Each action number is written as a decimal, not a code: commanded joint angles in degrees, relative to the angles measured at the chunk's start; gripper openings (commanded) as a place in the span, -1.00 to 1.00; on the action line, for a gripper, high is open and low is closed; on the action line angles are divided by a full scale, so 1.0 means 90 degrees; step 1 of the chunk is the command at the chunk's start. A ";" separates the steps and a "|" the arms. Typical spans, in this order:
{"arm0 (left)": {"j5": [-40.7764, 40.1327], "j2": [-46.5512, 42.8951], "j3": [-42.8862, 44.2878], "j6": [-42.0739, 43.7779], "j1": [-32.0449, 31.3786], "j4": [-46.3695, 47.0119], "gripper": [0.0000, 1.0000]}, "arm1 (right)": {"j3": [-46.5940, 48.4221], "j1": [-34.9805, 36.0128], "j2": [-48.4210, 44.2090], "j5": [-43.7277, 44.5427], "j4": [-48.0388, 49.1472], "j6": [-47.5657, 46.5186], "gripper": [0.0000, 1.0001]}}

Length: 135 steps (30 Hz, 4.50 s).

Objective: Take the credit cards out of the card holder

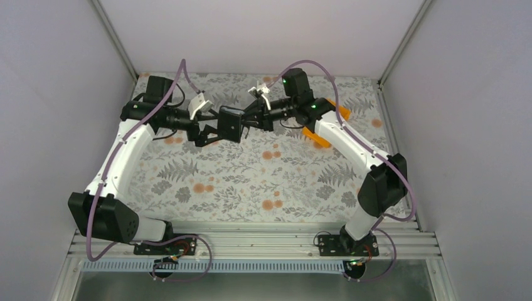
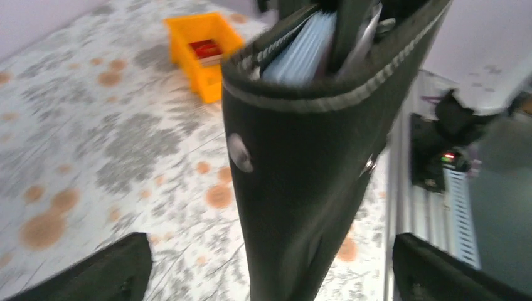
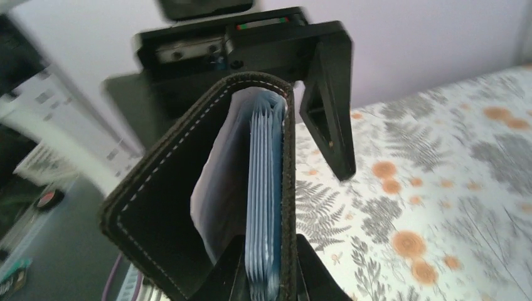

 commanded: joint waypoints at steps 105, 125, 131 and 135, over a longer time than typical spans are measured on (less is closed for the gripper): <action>-0.2356 0.0765 0.0053 -0.2740 0.0250 0.2125 -0.26 | 0.1071 0.0609 0.0485 0.3932 -0.0201 0.2561 -0.92; -0.0132 0.0388 0.0062 -0.1547 0.0243 0.1697 -0.36 | 0.0522 0.0604 -0.0071 0.1633 0.0573 0.1456 -0.92; -0.0047 0.0287 0.0093 -0.1377 0.0511 0.1496 -0.35 | 0.0256 0.0502 -0.0405 0.1030 0.0705 0.1237 -0.92; 0.0051 0.0257 -0.0032 -0.1308 0.0136 0.1478 -0.35 | 0.0267 0.0502 -0.0337 0.0865 0.0852 0.1339 -0.92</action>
